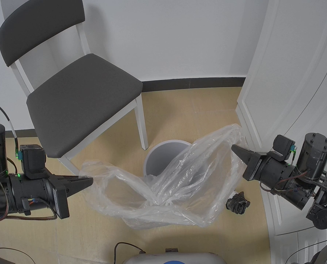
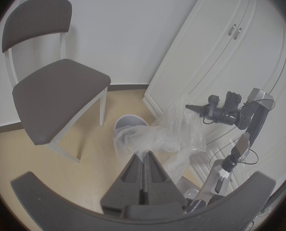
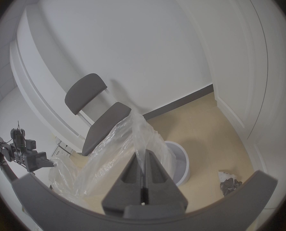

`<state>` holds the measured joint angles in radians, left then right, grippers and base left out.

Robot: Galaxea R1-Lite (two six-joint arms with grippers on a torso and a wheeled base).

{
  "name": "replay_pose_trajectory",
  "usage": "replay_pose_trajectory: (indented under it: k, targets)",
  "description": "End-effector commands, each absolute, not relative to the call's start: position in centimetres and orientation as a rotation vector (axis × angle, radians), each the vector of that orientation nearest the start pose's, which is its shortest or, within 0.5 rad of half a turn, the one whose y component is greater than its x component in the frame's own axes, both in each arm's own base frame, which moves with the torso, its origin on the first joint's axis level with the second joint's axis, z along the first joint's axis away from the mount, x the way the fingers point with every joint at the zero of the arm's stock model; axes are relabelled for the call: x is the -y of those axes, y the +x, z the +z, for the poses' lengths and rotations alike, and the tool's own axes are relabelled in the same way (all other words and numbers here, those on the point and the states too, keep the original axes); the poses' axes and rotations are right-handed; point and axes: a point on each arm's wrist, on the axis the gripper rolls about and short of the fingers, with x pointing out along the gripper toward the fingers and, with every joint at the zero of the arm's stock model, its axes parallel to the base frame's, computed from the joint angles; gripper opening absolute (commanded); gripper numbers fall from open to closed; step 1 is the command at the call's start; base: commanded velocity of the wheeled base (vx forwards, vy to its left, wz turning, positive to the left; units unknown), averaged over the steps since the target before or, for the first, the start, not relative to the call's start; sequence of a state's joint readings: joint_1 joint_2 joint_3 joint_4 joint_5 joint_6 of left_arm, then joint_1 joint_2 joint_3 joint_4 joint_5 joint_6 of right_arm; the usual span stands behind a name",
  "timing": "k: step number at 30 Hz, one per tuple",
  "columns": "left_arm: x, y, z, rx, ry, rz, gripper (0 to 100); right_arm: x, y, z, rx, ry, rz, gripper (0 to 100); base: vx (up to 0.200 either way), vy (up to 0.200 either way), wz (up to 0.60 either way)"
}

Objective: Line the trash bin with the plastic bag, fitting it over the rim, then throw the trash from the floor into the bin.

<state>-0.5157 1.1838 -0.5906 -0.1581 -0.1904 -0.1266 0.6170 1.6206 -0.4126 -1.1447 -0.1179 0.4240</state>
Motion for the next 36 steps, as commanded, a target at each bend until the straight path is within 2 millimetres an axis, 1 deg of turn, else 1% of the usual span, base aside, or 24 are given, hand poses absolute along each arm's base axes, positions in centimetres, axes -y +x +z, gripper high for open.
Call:
replay_pose_trajectory:
  k: [1,4,8,13,22,25,31,36]
  targets:
    - [8.9,15.0,19.8,-0.473,-0.05,-0.663,0,-14.0,20.0,16.1,-0.16,0.386,0.482,0,0.0,0.0,0.0]
    - [9.0,15.1,19.9,-0.448,-0.054,-0.667,0,-13.8,19.7,16.5,-0.171,0.38,0.48,0,0.0,0.0,0.0]
    - [9.0,15.0,19.6,-0.43,-0.057,-0.669,0,-13.3,19.2,17.0,-0.198,0.369,0.469,0,0.0,0.0,0.0]
    - [9.0,15.0,19.5,-0.419,-0.063,-0.667,0,-12.6,19.2,17.6,-0.209,0.336,0.452,0,0.0,0.0,0.0]
    - [9.1,15.2,19.0,-0.441,-0.065,-0.641,0,-11.9,18.9,17.6,-0.211,0.267,0.439,0,0.0,0.0,0.0]
    - [9.4,15.8,18.7,-0.462,-0.059,-0.639,0,-11.8,19.0,17.5,-0.21,0.255,0.436,0,0.0,0.0,0.0]
    - [9.7,16.3,18.2,-0.487,-0.053,-0.634,0,-11.8,18.8,17.5,-0.245,0.2,0.434,0,0.0,0.0,0.0]
    - [9.7,16.6,17.9,-0.511,-0.077,-0.62,0,-11.7,18.7,18.9,-0.3,0.136,0.442,0,0.0,0.0,0.0]
